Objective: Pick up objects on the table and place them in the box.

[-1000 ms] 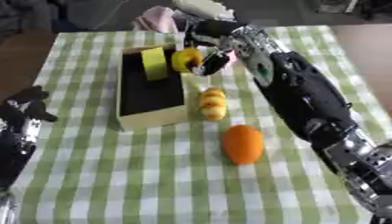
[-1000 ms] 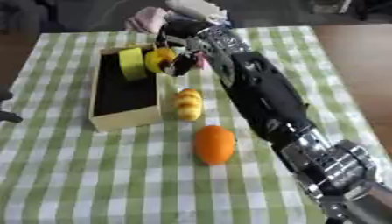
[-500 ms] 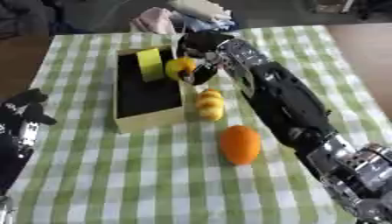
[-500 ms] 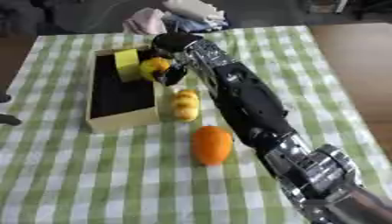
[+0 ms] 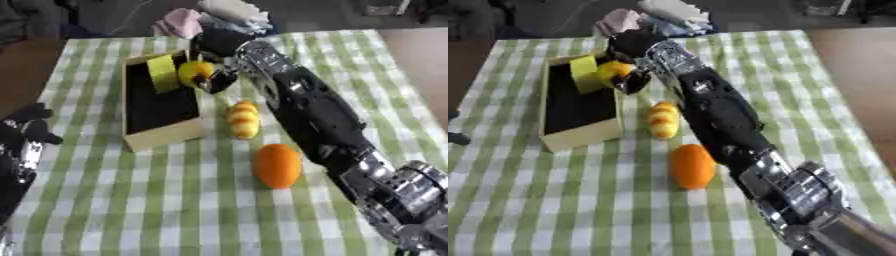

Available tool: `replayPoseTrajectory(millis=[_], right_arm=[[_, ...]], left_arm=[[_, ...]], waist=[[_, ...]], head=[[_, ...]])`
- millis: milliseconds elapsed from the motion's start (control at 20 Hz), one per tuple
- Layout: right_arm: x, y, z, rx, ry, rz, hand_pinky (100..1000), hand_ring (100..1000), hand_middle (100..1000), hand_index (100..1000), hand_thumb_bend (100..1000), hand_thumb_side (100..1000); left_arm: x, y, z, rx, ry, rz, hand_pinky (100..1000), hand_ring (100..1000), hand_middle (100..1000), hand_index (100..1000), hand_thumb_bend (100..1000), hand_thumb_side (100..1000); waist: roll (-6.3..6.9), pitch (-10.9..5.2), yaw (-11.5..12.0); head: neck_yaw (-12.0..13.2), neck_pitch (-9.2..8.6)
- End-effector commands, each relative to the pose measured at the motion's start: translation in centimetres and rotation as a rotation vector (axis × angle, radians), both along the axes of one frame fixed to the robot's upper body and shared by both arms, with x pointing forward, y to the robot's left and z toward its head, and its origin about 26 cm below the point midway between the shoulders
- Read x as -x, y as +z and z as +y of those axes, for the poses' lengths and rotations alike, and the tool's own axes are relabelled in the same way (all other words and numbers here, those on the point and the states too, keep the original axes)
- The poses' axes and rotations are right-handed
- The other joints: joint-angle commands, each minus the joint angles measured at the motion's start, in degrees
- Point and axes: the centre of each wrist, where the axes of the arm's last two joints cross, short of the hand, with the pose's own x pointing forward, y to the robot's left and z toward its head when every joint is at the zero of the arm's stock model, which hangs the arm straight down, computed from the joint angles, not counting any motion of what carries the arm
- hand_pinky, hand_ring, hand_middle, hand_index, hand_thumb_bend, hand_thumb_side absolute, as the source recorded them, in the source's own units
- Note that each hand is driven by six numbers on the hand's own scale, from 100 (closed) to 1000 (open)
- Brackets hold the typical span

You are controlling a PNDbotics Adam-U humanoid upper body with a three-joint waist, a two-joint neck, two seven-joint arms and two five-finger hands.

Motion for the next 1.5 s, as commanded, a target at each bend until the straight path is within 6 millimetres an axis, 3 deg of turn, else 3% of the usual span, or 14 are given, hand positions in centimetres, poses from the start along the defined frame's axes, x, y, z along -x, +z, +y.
replayPoseTrajectory(millis=[50, 450, 1000, 1200, 1500], right_arm=[[-0.1, 2.6, 0.2, -0.010, 0.004, -0.069, 842, 769, 711, 534, 100, 267], [0.4, 4.6, 1.2, -0.005, 0.050, -0.112, 848, 775, 719, 542, 100, 270], [0.2, 2.3, 1.5, -0.056, 0.008, -0.062, 830, 763, 716, 573, 100, 228], [0.0, 1.0, 1.3, -0.082, -0.029, -0.046, 822, 759, 716, 625, 100, 220], [-0.1, -0.2, 1.1, -0.126, -0.095, -0.100, 818, 764, 741, 795, 100, 210]], left_arm=[[0.0, 0.9, -0.1, -0.007, -0.015, -0.030, 750, 566, 742, 858, 275, 800], [0.0, 0.9, -0.1, -0.011, -0.024, -0.031, 750, 565, 741, 858, 278, 797], [-0.4, 1.9, -0.5, 0.002, -0.054, -0.070, 749, 562, 735, 857, 283, 786], [-0.7, 2.3, -0.8, 0.009, -0.066, -0.087, 749, 560, 733, 857, 284, 782], [-0.8, 2.6, -1.0, 0.016, -0.081, -0.096, 750, 560, 733, 857, 284, 782]], waist=[[0.26, -0.41, 0.2], [-0.05, -0.66, 1.0], [-0.25, 0.36, 5.0], [-0.40, 0.88, 6.7], [-0.55, 1.21, 7.8]], head=[[-0.2, -0.37], [-0.8, -0.43], [-4.1, -1.36], [-5.7, -1.60], [-6.6, -1.56]])
